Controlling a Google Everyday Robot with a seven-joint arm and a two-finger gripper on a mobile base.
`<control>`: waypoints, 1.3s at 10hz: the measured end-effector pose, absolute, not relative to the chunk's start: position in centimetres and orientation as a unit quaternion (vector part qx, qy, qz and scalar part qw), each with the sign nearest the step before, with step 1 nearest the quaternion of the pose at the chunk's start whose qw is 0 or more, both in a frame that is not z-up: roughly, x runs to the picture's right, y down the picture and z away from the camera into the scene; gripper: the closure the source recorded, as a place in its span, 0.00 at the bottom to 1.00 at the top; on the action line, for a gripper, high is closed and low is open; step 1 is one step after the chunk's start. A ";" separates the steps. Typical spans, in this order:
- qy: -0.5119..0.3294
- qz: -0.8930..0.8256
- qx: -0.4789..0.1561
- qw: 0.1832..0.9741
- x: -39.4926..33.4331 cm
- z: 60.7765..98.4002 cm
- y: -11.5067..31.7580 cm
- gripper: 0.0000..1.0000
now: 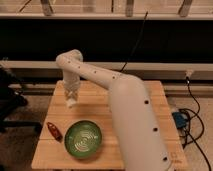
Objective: Place the white sponge in the ceramic bowl
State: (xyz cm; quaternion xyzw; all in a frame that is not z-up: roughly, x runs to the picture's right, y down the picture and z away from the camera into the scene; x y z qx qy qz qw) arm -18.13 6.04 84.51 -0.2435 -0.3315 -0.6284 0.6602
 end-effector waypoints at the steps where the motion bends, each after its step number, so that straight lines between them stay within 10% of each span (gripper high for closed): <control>1: -0.331 -0.629 -0.243 0.660 -17.4 83.8 6.4 1.00; 13: -0.324 -0.666 -0.228 0.632 -10.8 74.1 13.8 1.00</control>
